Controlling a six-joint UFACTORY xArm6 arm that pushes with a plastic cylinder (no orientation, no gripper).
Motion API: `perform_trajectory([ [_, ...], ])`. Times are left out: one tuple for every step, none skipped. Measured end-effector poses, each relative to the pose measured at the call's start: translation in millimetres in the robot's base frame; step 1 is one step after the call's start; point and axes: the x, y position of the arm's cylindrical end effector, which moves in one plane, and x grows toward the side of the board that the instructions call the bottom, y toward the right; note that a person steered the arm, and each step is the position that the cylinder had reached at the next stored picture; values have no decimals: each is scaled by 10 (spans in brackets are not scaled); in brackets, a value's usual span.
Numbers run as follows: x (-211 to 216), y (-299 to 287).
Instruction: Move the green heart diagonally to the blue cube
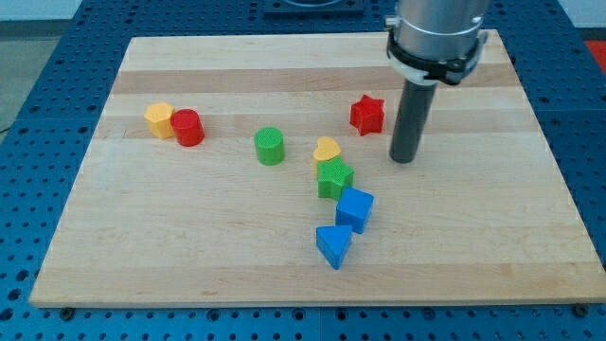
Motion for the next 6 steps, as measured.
perform_trajectory([
  [-214, -316],
  [-265, -884],
  [-265, -1343],
  [-100, -1522],
  [-51, -1145],
  [-81, -389],
])
